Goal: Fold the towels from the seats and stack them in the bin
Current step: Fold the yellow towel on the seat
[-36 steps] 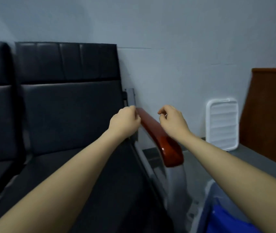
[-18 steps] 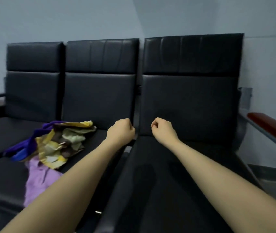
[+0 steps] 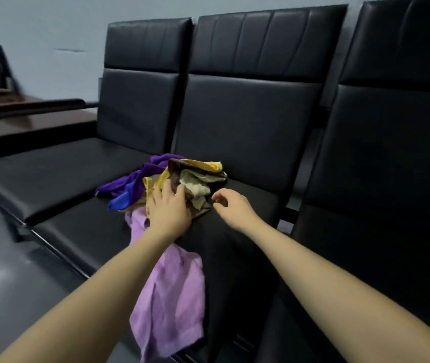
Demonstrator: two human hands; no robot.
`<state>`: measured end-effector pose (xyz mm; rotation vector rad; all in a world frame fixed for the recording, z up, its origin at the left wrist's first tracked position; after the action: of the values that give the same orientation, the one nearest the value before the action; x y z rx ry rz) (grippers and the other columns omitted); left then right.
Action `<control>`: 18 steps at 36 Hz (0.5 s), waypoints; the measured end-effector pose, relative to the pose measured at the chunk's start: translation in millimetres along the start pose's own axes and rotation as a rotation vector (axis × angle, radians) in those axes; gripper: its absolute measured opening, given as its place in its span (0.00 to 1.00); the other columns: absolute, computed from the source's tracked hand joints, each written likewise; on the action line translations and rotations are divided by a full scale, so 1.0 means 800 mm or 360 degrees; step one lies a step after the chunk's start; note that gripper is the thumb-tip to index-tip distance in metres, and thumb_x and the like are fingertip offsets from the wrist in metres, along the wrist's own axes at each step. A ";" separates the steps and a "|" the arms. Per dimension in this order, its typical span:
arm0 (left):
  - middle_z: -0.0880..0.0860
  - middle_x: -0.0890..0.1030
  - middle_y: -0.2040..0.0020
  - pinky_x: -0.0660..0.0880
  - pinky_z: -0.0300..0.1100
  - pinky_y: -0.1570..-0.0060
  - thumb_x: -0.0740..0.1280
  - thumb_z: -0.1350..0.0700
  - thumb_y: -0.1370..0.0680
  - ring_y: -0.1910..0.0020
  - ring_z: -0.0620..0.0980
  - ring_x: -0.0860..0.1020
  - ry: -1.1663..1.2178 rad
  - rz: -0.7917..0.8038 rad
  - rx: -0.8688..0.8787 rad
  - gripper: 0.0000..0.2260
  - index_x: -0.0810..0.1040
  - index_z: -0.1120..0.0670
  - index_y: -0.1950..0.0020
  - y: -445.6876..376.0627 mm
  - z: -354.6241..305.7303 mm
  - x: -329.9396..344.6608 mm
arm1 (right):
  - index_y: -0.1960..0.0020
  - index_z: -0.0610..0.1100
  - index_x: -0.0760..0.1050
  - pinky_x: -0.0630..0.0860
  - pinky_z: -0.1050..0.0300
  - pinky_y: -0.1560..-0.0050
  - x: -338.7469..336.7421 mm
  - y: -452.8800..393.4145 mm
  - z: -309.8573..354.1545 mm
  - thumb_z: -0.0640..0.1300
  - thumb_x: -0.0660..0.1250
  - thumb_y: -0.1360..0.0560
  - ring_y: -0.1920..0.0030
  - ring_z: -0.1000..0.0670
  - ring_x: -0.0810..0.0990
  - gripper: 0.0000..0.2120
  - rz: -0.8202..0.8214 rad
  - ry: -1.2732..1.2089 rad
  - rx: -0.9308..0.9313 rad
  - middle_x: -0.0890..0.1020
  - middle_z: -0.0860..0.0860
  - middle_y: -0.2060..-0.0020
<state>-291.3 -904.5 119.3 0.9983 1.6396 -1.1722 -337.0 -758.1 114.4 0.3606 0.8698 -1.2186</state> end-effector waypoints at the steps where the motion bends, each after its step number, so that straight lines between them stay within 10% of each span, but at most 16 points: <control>1: 0.57 0.55 0.26 0.52 0.56 0.29 0.63 0.49 0.23 0.27 0.62 0.55 -0.0046 0.0011 0.0071 0.26 0.59 0.50 0.27 -0.005 0.002 0.004 | 0.37 0.46 0.74 0.71 0.59 0.46 0.006 -0.005 0.003 0.44 0.63 0.22 0.41 0.49 0.75 0.14 0.0016 0.0000 -0.0014 0.78 0.49 0.41; 6: 0.53 0.63 0.28 0.48 0.55 0.27 0.65 0.51 0.23 0.28 0.56 0.60 -0.0178 0.0000 0.0219 0.27 0.59 0.52 0.26 -0.029 0.020 0.022 | 0.26 0.48 0.62 0.66 0.52 0.31 0.046 -0.037 0.020 0.41 0.60 0.20 0.29 0.47 0.65 0.24 0.0210 -0.0005 -0.0043 0.65 0.49 0.27; 11: 0.54 0.72 0.38 0.66 0.46 0.38 0.65 0.57 0.23 0.37 0.53 0.70 -0.0233 -0.0162 0.0289 0.17 0.69 0.55 0.35 -0.040 0.019 0.025 | 0.22 0.53 0.49 0.64 0.52 0.30 0.075 -0.049 0.014 0.40 0.58 0.20 0.28 0.45 0.65 0.30 0.0457 0.0013 0.0054 0.62 0.48 0.25; 18: 0.52 0.72 0.38 0.62 0.47 0.36 0.62 0.53 0.22 0.37 0.54 0.68 -0.0453 -0.0190 0.0353 0.13 0.75 0.52 0.38 -0.036 0.018 0.027 | 0.24 0.58 0.53 0.58 0.45 0.31 0.089 -0.053 -0.004 0.46 0.58 0.19 0.30 0.42 0.63 0.27 0.0429 0.0464 -0.0065 0.65 0.49 0.28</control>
<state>-322.4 -922.6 103.8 0.8311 1.3796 -1.5276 -371.3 -817.4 68.0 0.6129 1.0567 -0.9098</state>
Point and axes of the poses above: each hand's wrist, its own y-axis away from the middle knuckle, its own x-axis out of the palm, z = x × y, the point moved 6 cm from there along -y, towards the middle knuckle
